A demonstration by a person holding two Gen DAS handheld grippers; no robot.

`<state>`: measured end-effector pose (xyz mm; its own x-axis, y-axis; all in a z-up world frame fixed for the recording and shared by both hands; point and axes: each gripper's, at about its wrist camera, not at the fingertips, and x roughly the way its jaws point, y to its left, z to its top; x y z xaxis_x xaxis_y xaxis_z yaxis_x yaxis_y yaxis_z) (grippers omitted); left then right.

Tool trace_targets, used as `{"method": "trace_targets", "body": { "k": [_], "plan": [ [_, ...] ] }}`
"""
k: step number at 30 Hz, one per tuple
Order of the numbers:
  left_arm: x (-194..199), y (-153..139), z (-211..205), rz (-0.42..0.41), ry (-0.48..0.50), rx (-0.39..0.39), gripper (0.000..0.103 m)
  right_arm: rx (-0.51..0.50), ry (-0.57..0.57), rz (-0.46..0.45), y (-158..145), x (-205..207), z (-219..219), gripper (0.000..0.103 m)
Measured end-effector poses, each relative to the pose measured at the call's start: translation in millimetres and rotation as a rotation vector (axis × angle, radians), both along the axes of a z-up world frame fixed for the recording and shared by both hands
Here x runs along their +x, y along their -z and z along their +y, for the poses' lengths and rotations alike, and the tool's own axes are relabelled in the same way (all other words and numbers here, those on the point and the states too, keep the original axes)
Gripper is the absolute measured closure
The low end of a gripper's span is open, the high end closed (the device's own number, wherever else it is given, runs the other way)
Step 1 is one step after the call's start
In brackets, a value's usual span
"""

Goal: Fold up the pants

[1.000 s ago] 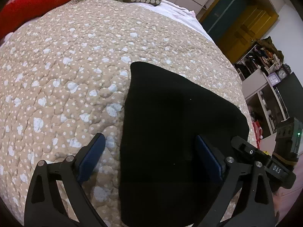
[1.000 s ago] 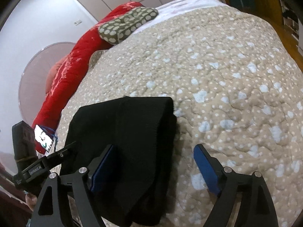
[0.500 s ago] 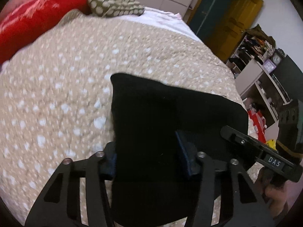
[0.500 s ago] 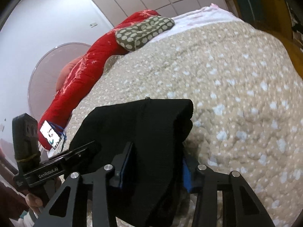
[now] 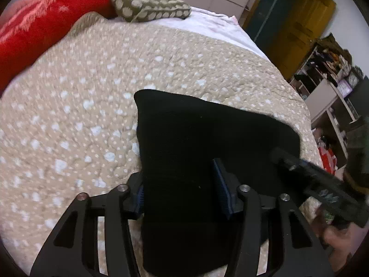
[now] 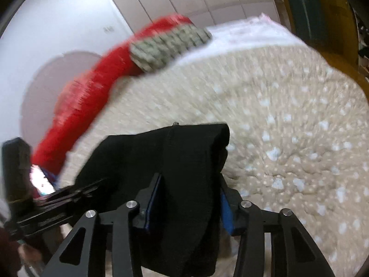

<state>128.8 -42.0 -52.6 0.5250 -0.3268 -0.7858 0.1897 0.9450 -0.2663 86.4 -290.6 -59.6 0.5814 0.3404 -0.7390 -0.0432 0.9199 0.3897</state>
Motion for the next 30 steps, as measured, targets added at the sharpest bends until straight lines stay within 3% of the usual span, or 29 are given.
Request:
{"method": "trace_targets", "body": {
  "k": [3, 7, 13, 17, 19, 22, 30],
  "plan": [
    [-2, -3, 3, 0.001, 0.005, -0.003, 0.043, 0.014, 0.003, -0.001, 4, 1, -7, 0.044],
    [-4, -10, 3, 0.003, 0.013, 0.058, 0.043, -0.015, 0.023, -0.003, -22, -14, -17, 0.044],
    [-18, -31, -6, -0.078, -0.033, 0.162, 0.043, -0.142, -0.082, -0.081, -58, -35, 10, 0.059],
    [-13, -22, -17, -0.058, -0.021, 0.207, 0.043, -0.207, -0.126, -0.054, -49, -36, 27, 0.065],
    [-9, -13, -20, -0.041, -0.013, 0.219, 0.042, -0.225, -0.122, -0.001, -31, -34, 32, 0.065],
    [-7, -9, -21, -0.045, -0.025, 0.204, 0.033, -0.283, -0.118, -0.023, -15, -40, 39, 0.064],
    [6, -12, -26, -0.040, -0.012, 0.220, 0.033, -0.261, -0.096, -0.036, -37, -16, 31, 0.064]
  ]
}}
